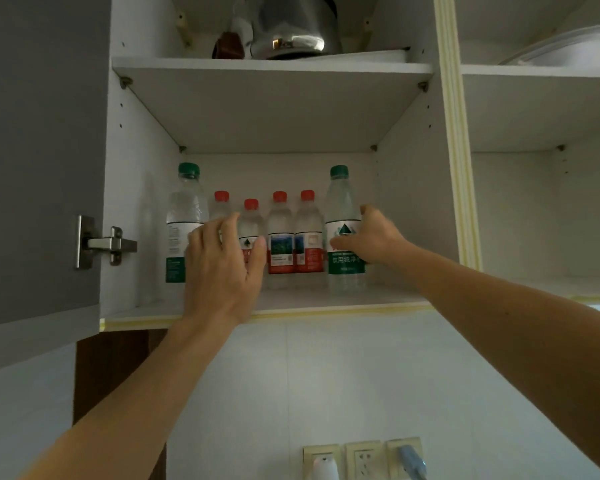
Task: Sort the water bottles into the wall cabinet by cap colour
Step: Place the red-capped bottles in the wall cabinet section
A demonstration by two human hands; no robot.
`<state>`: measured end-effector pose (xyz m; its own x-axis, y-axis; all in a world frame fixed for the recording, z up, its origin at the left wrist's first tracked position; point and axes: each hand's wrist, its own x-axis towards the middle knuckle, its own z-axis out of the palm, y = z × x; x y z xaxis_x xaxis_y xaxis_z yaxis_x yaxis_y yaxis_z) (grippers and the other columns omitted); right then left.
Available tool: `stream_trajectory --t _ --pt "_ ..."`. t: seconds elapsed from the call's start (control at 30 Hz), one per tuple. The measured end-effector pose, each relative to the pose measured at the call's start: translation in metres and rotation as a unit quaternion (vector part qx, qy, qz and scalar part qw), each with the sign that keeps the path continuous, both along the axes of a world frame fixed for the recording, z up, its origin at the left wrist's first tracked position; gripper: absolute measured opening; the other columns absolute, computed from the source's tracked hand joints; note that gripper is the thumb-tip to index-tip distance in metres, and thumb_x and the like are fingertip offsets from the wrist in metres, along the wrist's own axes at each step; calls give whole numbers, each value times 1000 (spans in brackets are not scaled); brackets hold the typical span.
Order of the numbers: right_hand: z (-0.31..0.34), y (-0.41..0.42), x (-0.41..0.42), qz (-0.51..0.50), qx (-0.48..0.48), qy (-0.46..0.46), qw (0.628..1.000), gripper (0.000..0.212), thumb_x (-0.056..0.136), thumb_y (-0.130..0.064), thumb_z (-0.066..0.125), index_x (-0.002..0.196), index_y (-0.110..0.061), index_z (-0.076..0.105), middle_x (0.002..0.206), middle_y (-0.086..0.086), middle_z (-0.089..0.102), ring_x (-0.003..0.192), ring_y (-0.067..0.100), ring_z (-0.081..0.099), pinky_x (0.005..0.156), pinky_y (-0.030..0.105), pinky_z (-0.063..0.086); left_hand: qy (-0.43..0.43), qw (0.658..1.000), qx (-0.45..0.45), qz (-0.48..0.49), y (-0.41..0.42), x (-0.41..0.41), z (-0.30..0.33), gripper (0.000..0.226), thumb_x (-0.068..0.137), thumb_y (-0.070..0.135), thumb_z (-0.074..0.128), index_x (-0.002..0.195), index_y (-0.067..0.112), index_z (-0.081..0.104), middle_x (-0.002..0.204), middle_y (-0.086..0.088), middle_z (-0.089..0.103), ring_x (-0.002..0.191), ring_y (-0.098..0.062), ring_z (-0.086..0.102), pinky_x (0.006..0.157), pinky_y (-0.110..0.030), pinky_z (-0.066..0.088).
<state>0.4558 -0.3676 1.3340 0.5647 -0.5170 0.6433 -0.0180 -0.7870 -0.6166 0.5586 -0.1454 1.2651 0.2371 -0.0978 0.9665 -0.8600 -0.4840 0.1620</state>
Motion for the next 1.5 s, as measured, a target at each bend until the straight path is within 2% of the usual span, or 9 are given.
stream_trajectory --t 0.2,0.4,0.5,0.6,0.73,0.8,0.9,1.27,1.5 --pt "-2 -38 -6 -54 7 -9 999 56 85 -23 80 125 -18 40 98 0 58 73 9 57 51 24 42 -33 998 47 -2 -36 -24 6 62 100 56 26 143 13 39 130 -13 54 118 -30 48 99 -44 44" --pt "-1 -51 0 -90 6 7 996 61 87 -22 78 132 -13 37 119 13 61 92 25 61 68 37 51 -30 999 20 -3 -40 -20 2 55 100 49 34 138 10 44 125 -13 55 114 -29 49 95 -43 46" --pt "-5 -45 -1 -99 -19 -3 995 92 87 -19 79 153 -18 14 133 17 53 103 30 60 84 46 56 -21 1000 15 -10 -39 -20 1 56 100 49 34 138 10 44 126 -14 55 116 -30 48 96 -43 46" --pt "-14 -36 -7 -161 -166 27 973 121 81 -23 84 157 -33 -10 151 18 31 120 38 54 94 56 54 -21 1000 15 -4 -38 -20 0 56 99 49 34 137 10 44 125 -14 55 115 -29 48 95 -42 46" --pt "-10 -35 -15 -170 -321 96 927 129 75 -27 88 158 -32 -10 167 11 -11 151 43 12 114 60 36 -25 1000 16 -4 -38 -19 -1 55 99 50 34 136 11 44 125 -13 55 114 -29 48 93 -41 46" --pt "0 -38 -17 -172 -364 161 901 134 71 -30 90 158 -32 -12 165 7 -25 153 35 -16 119 60 18 -24 1000 17 -4 -38 -19 1 55 99 50 33 136 11 44 124 -13 55 114 -29 48 93 -41 46" --pt "6 -43 -13 -217 -419 230 851 142 66 -37 92 158 -29 -16 161 9 -36 149 32 -29 121 57 10 -23 1000 21 -2 -39 -17 2 56 98 52 30 135 11 45 124 -13 55 114 -28 47 92 -41 47" --pt "5 -64 14 -270 -466 251 804 149 58 -53 91 158 -17 -13 164 19 -24 152 39 -16 114 56 38 -23 999 18 13 -43 -17 -2 54 97 53 26 127 13 48 117 -11 56 107 -25 46 85 -35 43" --pt "6 -76 35 -306 -491 283 765 152 62 -61 86 155 -12 -24 163 27 -20 153 42 -11 119 55 30 -25 1000 2 -8 -43 -16 -3 54 97 53 27 125 12 48 116 -12 57 107 -27 47 84 -39 47"
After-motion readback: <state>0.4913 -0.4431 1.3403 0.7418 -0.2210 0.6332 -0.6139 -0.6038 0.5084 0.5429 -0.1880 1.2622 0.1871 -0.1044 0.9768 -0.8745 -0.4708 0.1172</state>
